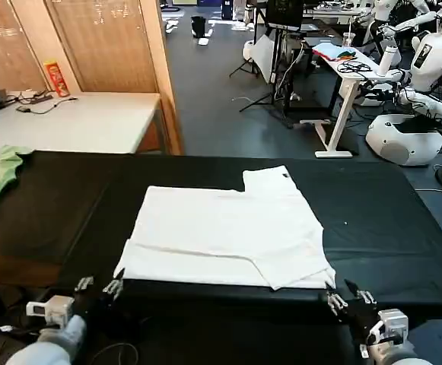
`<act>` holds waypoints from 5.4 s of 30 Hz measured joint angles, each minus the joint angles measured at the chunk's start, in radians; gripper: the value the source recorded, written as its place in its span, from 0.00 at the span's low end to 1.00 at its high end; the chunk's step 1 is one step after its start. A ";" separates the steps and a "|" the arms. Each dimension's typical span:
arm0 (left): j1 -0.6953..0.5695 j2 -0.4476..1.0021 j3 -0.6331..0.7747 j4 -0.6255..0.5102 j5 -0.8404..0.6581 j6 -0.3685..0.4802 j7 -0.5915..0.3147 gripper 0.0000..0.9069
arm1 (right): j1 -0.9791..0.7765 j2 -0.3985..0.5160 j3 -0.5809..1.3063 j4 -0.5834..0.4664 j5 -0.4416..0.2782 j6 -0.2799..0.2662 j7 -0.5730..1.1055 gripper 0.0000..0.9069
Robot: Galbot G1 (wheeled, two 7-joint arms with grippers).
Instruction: Fold and organize the clothes.
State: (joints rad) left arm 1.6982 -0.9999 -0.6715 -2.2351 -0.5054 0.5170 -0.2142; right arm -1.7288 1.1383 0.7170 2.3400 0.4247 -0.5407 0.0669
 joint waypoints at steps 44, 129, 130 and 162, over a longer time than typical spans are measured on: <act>-1.165 -0.099 0.482 0.997 -0.127 0.157 0.115 0.97 | 1.283 0.086 -0.537 -1.244 0.078 -0.029 0.032 0.97; -0.482 0.171 0.197 0.251 -0.169 0.196 0.085 0.17 | 0.455 -0.166 -0.243 -0.329 0.111 -0.126 0.019 0.01; -0.473 0.168 0.193 0.248 -0.165 0.196 0.086 0.17 | 0.448 -0.166 -0.239 -0.326 0.111 -0.126 0.019 0.01; -0.466 0.060 0.130 0.229 -0.260 0.220 0.022 0.97 | 0.518 -0.082 -0.178 -0.397 0.120 -0.038 0.083 0.97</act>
State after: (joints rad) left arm 1.2322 -0.9396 -0.5418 -2.0064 -0.7654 0.7366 -0.1921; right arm -1.2107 1.0559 0.5385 1.9429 0.5449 -0.5787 0.1500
